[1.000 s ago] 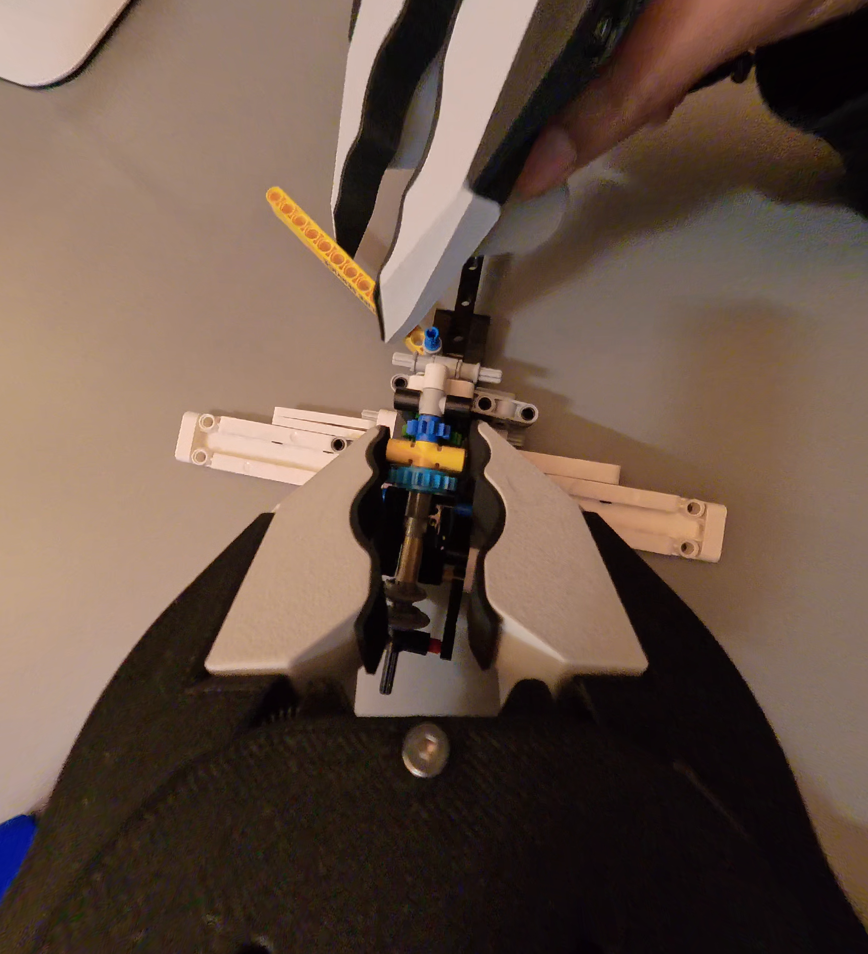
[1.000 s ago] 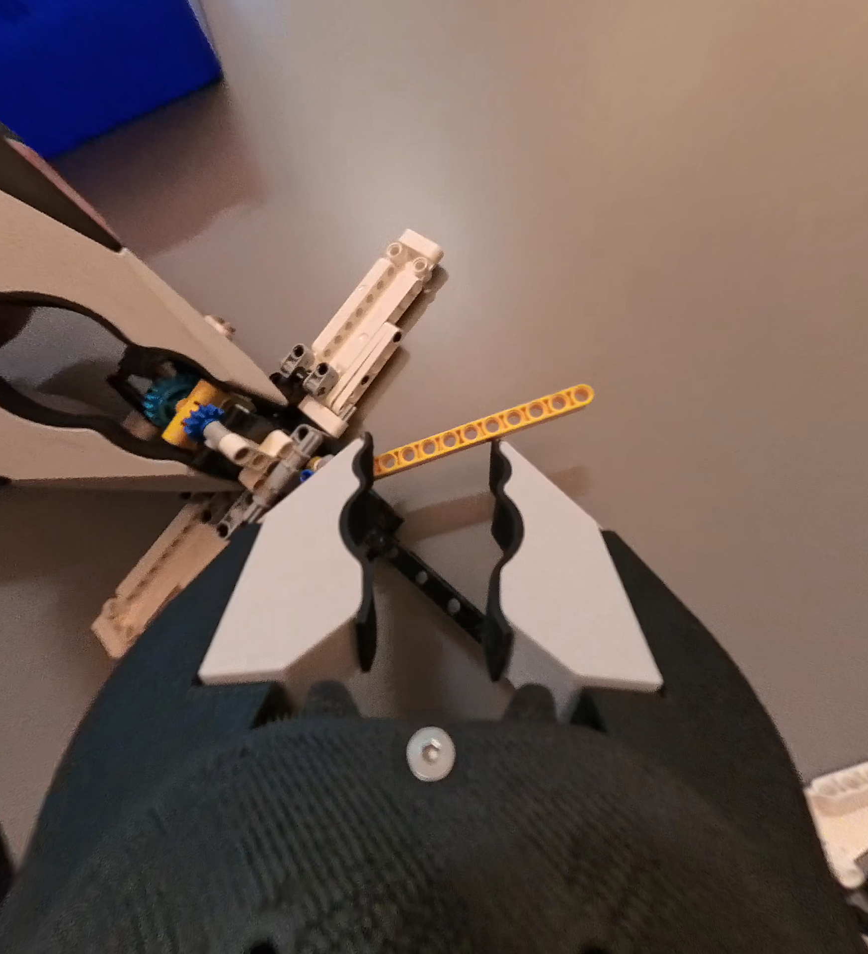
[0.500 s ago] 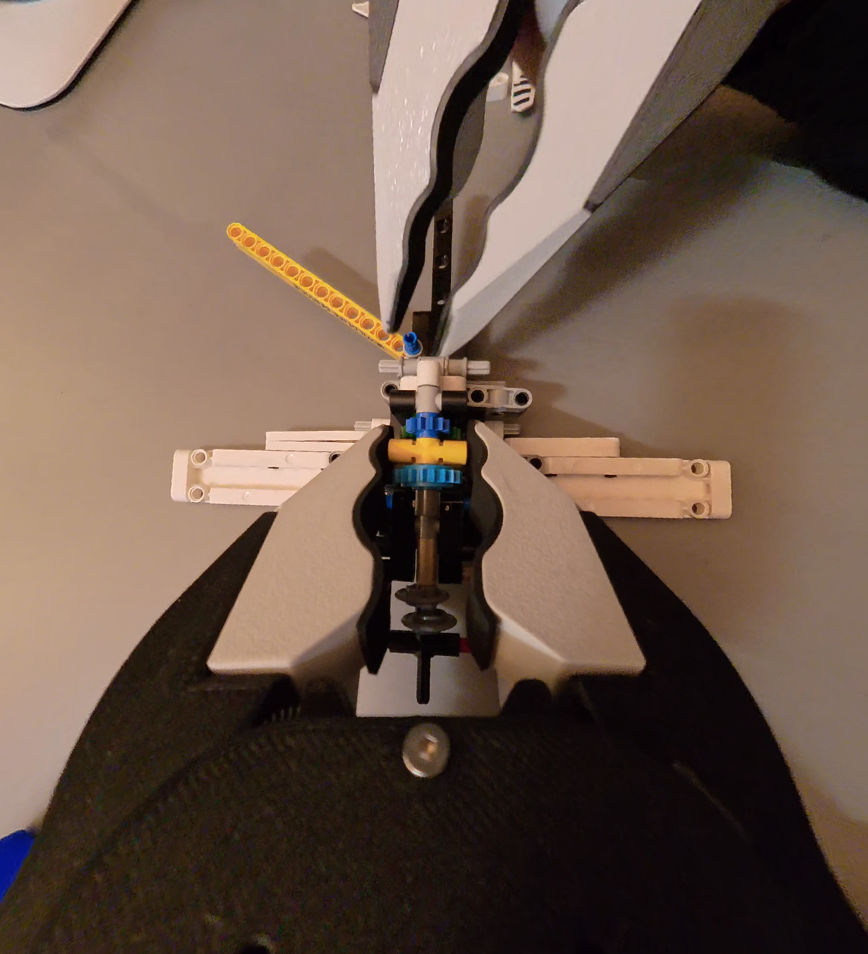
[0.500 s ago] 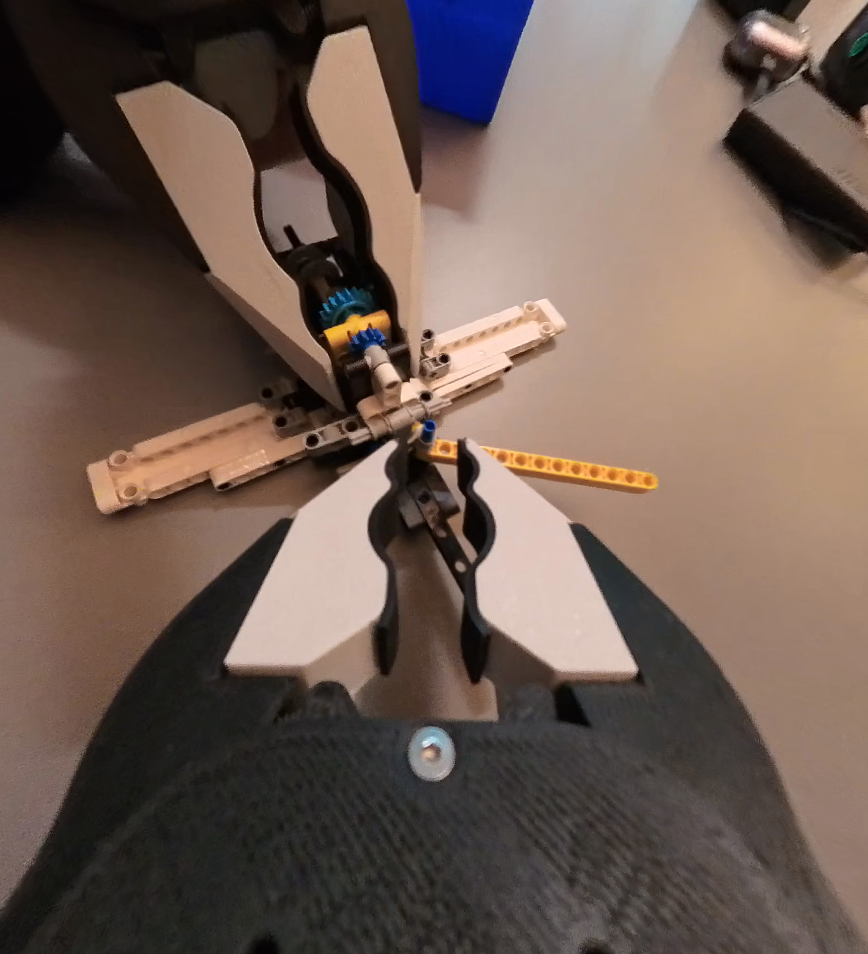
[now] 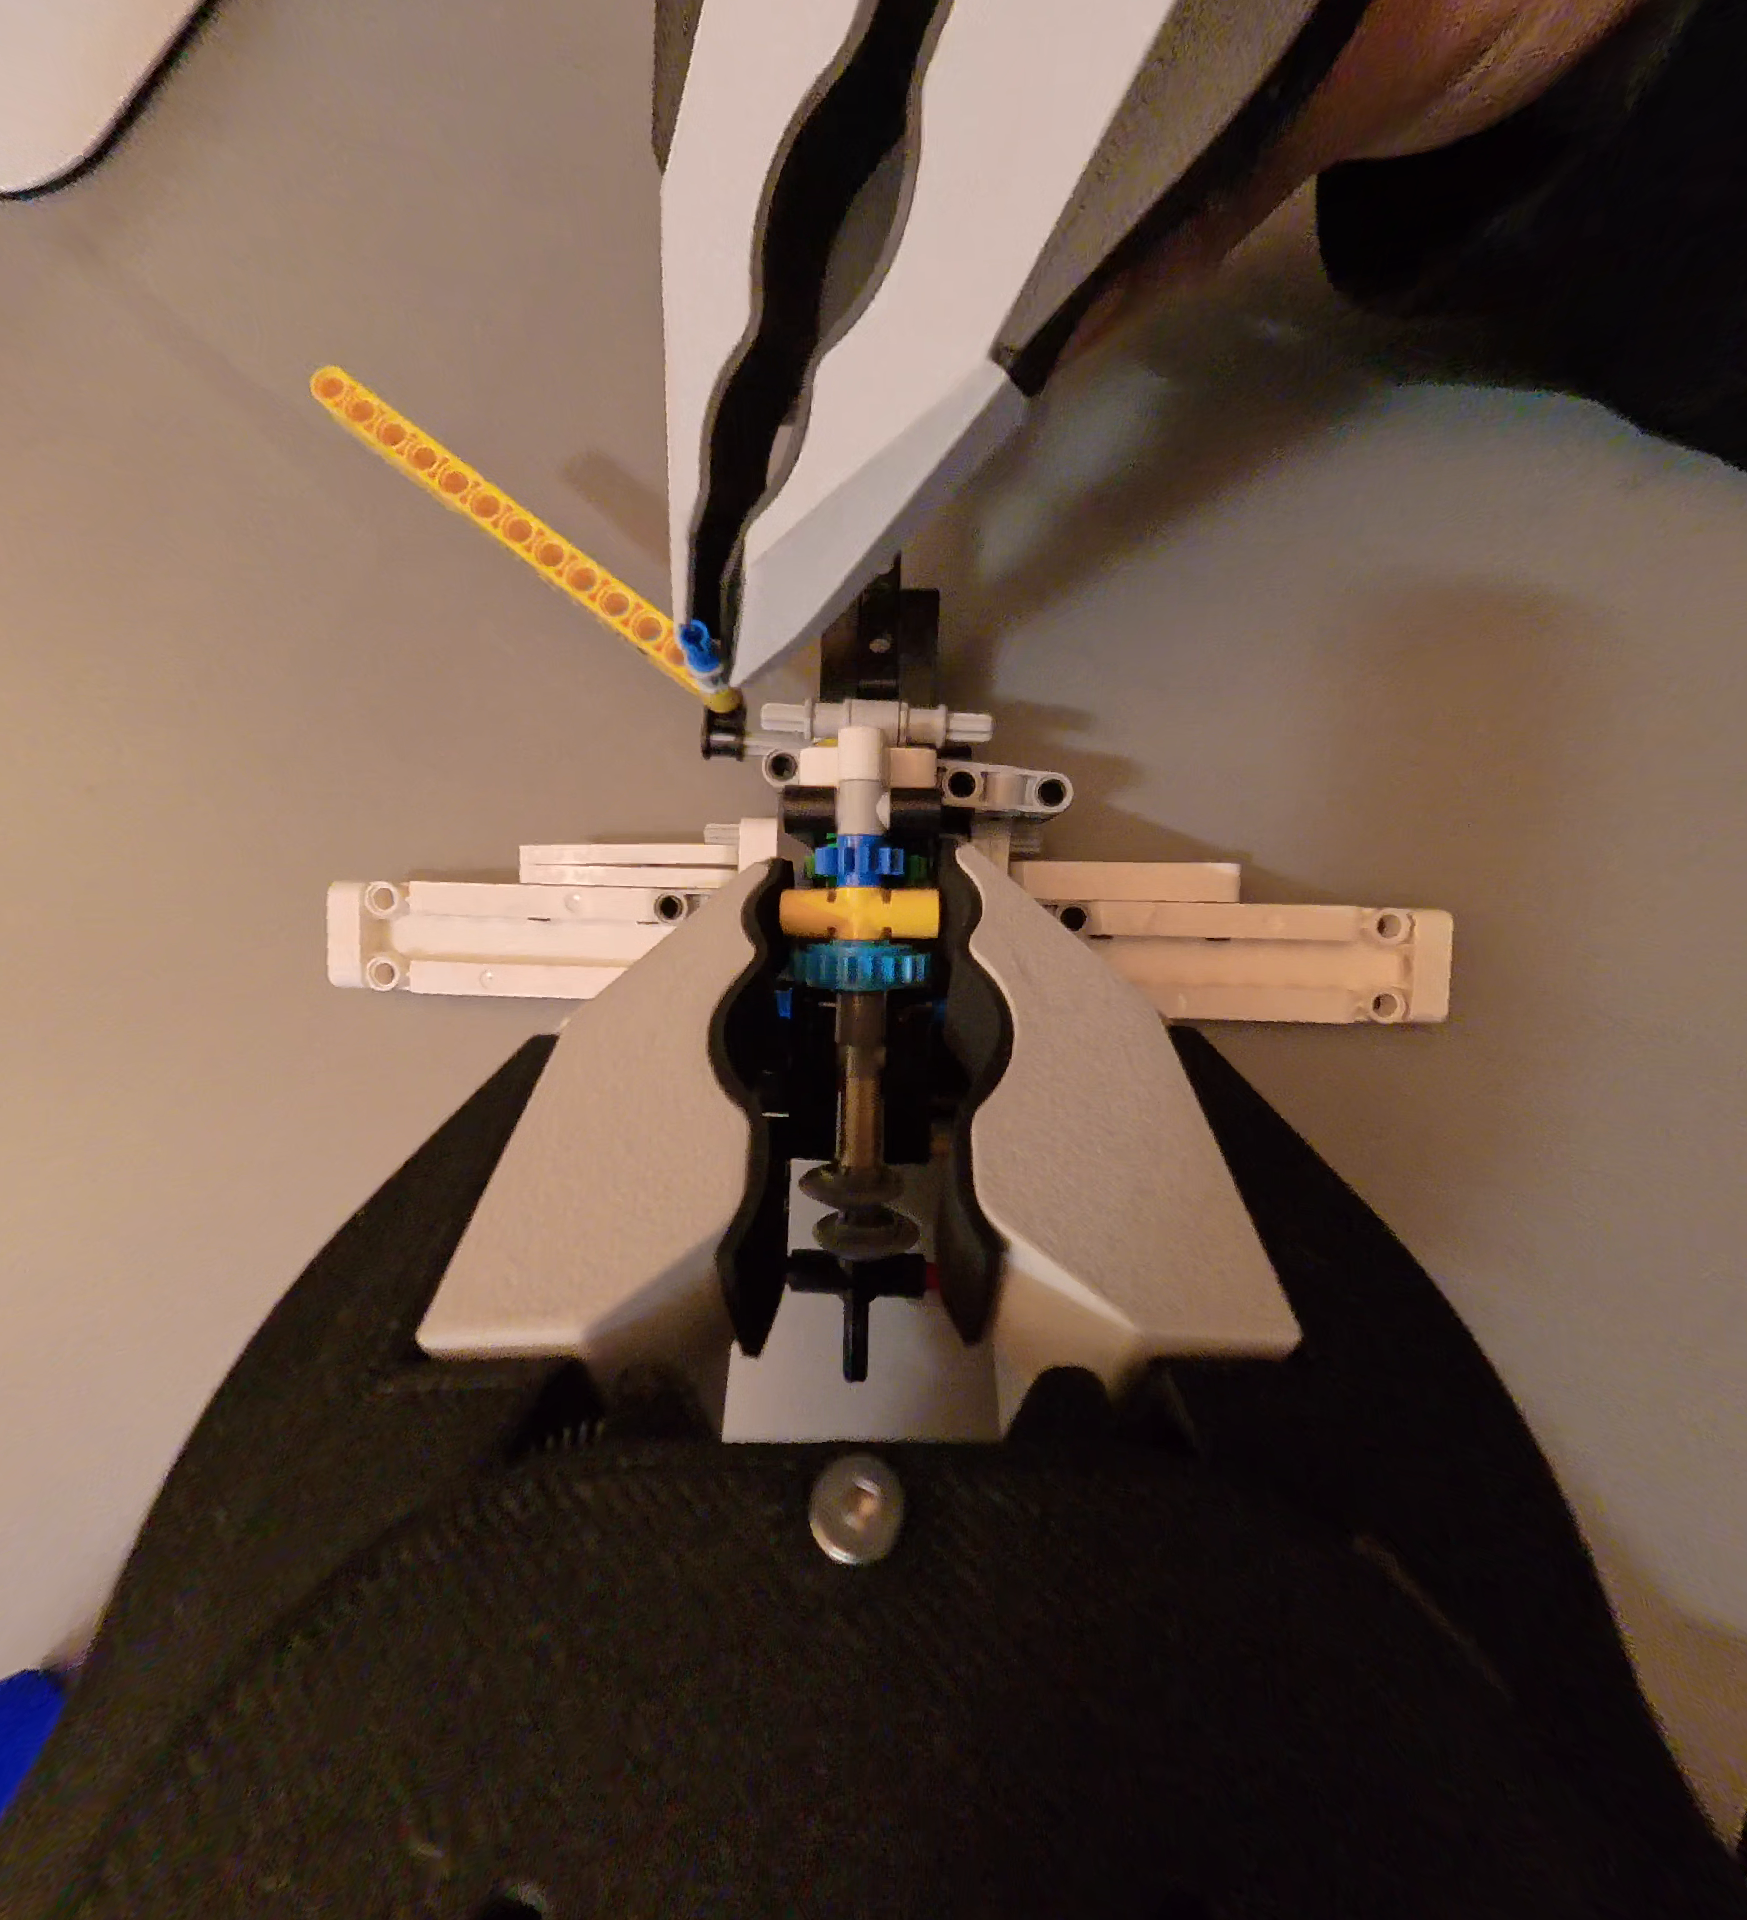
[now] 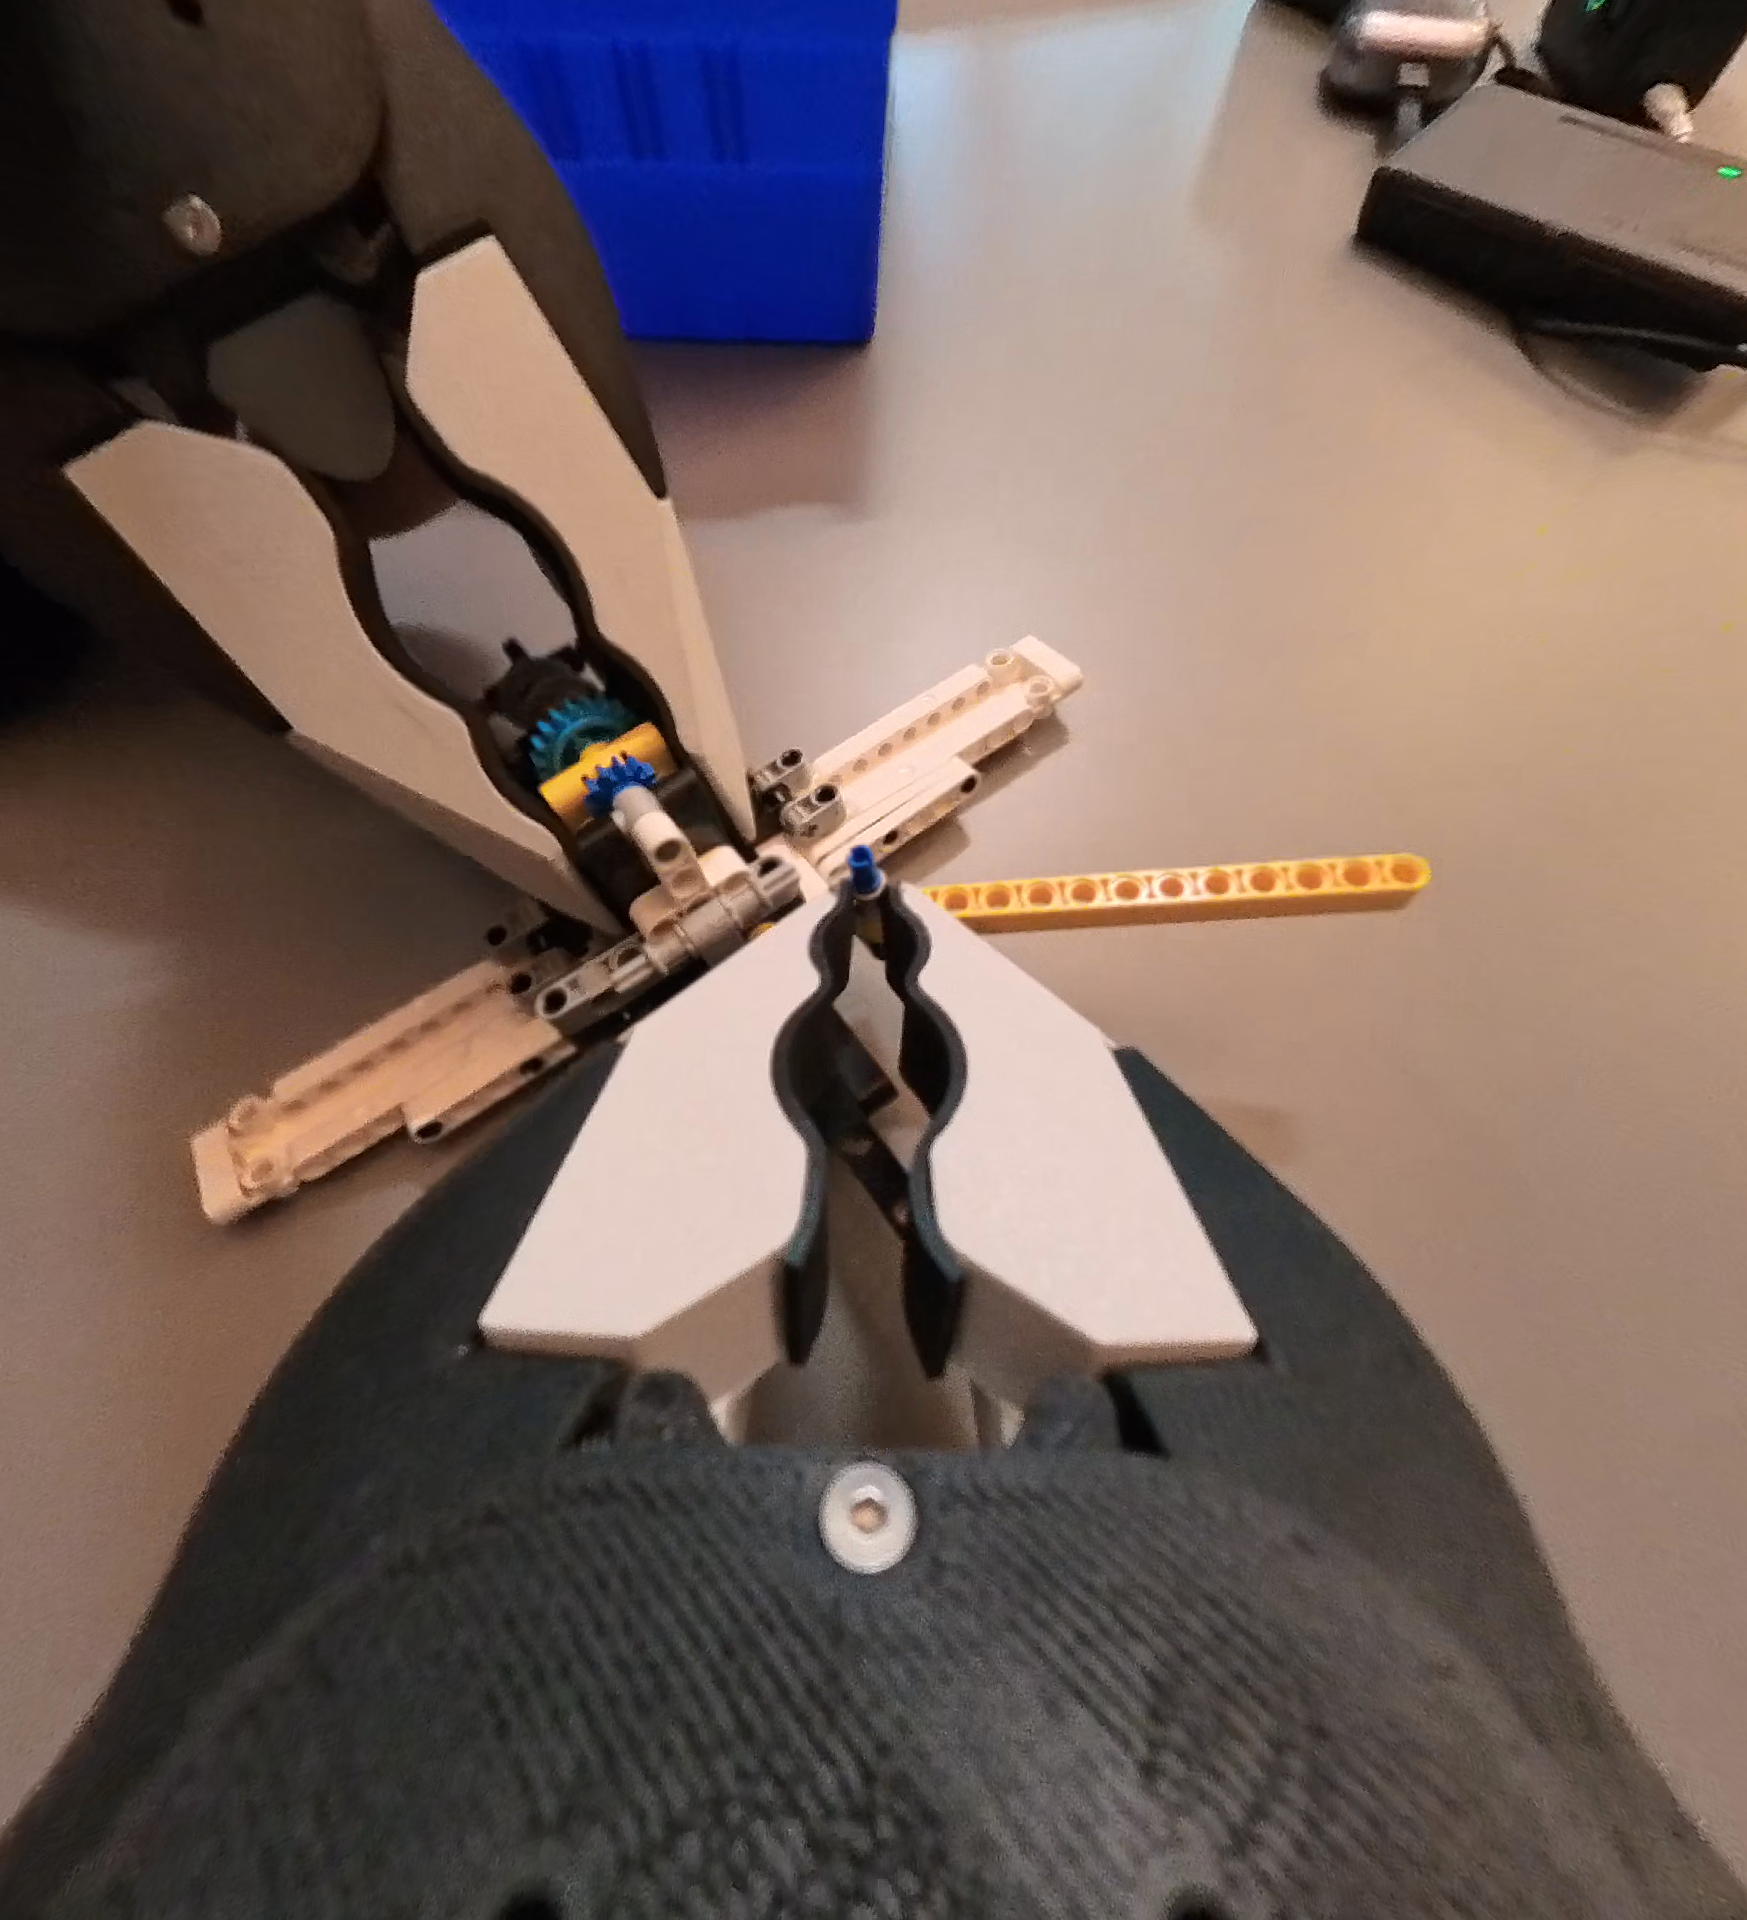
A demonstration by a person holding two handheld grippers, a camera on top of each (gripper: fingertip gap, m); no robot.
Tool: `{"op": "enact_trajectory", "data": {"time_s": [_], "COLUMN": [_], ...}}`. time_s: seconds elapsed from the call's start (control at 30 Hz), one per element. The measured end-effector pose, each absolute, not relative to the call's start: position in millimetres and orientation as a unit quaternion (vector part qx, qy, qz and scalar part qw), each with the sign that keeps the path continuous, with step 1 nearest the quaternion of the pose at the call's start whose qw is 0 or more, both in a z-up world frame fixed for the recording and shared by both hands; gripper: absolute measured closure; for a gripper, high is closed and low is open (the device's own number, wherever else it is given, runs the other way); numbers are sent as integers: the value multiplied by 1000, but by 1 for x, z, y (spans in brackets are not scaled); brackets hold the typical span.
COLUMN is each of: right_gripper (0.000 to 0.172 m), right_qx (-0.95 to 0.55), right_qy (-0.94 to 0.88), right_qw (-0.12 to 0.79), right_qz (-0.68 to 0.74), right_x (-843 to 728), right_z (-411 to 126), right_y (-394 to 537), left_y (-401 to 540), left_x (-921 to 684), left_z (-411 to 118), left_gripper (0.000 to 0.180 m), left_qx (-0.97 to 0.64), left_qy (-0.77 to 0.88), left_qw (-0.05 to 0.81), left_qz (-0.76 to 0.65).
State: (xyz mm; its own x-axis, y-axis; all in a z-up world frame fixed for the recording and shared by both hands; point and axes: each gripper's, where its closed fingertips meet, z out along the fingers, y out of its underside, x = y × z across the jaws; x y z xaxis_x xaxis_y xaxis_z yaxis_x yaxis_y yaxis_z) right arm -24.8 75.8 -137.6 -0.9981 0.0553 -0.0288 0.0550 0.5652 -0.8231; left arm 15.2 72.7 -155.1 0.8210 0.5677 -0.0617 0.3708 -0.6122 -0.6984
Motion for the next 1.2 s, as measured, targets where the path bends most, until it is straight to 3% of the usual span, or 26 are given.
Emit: {"op": "enact_trajectory", "data": {"time_s": [0.17,0.3,0.53,0.63,0.7,0.83,0.97,1.1,1.2], "right_gripper": [169,169,169,168,168,168,168,168,168], "right_qx": [-91,-115,-112,-93,-78,-43,13,44,42], "right_qy": [-876,-822,-832,-843,-845,-817,-753,-699,-672], "right_qw": [30,-22,43,85,114,174,236,283,281], "right_qz": [473,558,541,523,517,549,615,655,684], "right_x": [-45,-46,-59,-60,-61,-57,-35,-4,17], "right_z": [-132,-93,-97,-101,-100,-79,-44,-20,-16], "right_y": [81,94,104,102,101,98,99,109,120], "left_y": [74,74,72,73,75,75,88,110,130], "left_x": [20,18,12,9,7,-5,-8,1,14], "left_z": [-158,-157,-156,-149,-134,-78,-40,-28,-21], "left_gripper": [152,152,152,140,134,143,143,144,159], "left_qx": [-894,-896,-889,-876,-856,-770,-654,-597,-594], "left_qy": [-258,-255,-267,-283,-292,-326,-391,-382,-350], "left_qw": [342,336,339,359,396,516,643,705,719], "left_qz": [131,140,156,156,156,185,80,-41,-92]}}
